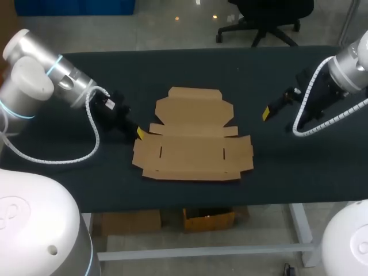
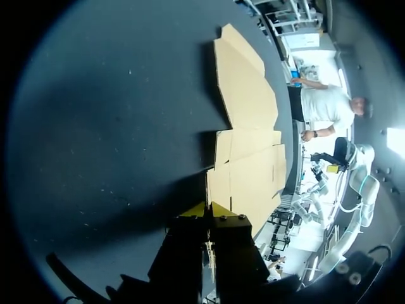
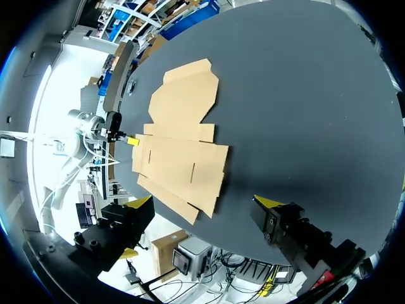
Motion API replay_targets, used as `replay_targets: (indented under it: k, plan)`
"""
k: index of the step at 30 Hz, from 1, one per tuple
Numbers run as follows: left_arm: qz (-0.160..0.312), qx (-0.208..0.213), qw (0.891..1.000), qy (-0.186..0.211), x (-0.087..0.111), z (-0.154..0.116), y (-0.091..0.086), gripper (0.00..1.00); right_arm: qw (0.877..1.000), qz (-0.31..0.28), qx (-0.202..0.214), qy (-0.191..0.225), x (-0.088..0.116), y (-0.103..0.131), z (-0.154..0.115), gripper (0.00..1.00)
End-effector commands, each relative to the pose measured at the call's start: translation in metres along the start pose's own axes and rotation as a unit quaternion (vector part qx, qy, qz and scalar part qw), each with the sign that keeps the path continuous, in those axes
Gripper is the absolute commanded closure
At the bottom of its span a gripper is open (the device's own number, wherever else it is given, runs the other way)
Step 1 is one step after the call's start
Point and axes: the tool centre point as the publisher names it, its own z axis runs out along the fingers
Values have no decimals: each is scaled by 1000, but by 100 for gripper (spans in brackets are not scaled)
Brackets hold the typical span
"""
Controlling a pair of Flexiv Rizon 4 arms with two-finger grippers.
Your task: Assemble the packaging by folding the flat box into shape, placing the metal phone stand inside, and closing the box properly
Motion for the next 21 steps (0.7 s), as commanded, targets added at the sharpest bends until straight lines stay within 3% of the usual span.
replay_targets:
  k: [1, 21]
  plan:
    - [-2, 7, 1000, 3, 0, 2, 5, 100, 1000, -1, 1, 3, -1, -1, -1, 0]
    - [-28, 40, 999, 17, 2, -3, 13, 100, 1000, -5, 3, 8, -2, -1, -2, 0]
